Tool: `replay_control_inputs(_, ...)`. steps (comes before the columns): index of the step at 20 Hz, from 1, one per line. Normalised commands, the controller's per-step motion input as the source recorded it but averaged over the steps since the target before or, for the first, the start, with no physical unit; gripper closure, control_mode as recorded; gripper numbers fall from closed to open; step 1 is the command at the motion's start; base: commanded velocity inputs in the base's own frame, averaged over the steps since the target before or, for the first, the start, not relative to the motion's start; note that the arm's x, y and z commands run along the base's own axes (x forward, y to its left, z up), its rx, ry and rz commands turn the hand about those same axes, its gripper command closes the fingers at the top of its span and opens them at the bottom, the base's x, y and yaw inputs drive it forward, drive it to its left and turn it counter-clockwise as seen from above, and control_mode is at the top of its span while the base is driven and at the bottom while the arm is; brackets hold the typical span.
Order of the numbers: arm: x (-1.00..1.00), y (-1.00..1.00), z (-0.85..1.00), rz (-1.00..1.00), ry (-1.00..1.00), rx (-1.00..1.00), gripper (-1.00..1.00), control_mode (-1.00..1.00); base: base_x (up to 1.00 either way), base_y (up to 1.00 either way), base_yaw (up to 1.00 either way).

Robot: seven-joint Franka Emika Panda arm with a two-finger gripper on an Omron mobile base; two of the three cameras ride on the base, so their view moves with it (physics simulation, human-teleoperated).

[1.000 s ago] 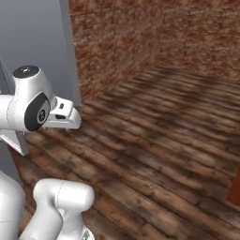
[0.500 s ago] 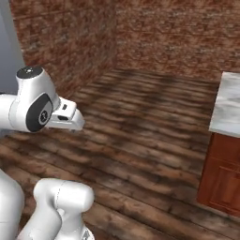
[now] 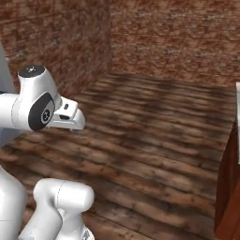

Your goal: Place two dumplings into each of the tupperware containers and then place the containers in the fridge.

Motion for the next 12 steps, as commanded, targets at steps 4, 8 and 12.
replay_control_inputs(4,0.0,0.0,0.0,0.0,0.0,0.0,-1.0,1.0,1.0,0.82,-0.24)
replay_control_inputs(8,0.0,0.0,0.0,0.0,0.0,0.0,-1.0,1.0,1.0,0.86,-0.26)
replay_control_inputs(12,0.0,0.0,0.0,0.0,0.0,0.0,-1.0,1.0,1.0,0.79,-0.36)
